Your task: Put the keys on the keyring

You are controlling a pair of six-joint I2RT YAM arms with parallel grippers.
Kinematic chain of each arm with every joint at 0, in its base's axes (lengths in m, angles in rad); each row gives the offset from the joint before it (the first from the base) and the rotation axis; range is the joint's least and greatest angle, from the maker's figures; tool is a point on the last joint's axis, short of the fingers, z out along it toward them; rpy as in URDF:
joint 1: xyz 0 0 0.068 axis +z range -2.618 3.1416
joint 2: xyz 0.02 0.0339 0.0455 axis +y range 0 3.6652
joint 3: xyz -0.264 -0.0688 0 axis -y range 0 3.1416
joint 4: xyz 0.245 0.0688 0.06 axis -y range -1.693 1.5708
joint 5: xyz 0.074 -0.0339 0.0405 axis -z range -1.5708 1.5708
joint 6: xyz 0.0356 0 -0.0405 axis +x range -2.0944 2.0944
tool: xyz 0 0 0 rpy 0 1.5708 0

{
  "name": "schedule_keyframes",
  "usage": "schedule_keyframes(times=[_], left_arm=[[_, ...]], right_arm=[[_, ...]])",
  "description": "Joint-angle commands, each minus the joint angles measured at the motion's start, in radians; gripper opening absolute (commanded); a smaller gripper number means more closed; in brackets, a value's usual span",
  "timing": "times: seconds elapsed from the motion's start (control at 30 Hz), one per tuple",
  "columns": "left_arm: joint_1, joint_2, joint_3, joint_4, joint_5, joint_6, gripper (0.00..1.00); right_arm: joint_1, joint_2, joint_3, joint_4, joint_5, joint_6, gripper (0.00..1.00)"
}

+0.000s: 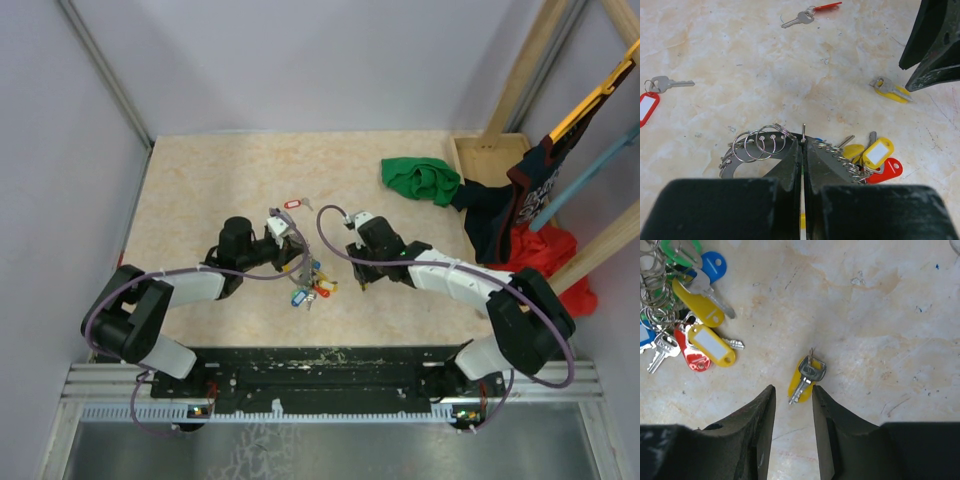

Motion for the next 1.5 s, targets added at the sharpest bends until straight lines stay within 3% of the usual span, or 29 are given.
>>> schedule_keyframes(times=[0.0, 0.6, 1.47], left_arm=[[0.004, 0.003, 0.019, 0.006, 0.004, 0.008, 0.00], [0.004, 0.005, 0.016, 0.019, 0.010, 0.008, 0.00], [0.004, 0.016, 0.021, 0.018, 0.027, 0.006, 0.00]], right_arm=[[-0.013, 0.051, 0.066, 0.038, 0.041, -0.003, 0.35], [-0.014, 0.178, 0.144, 0.033, 0.087, -0.020, 0.18], [-0.014, 0.236, 0.188, -0.046, 0.083, -0.035, 0.09]])
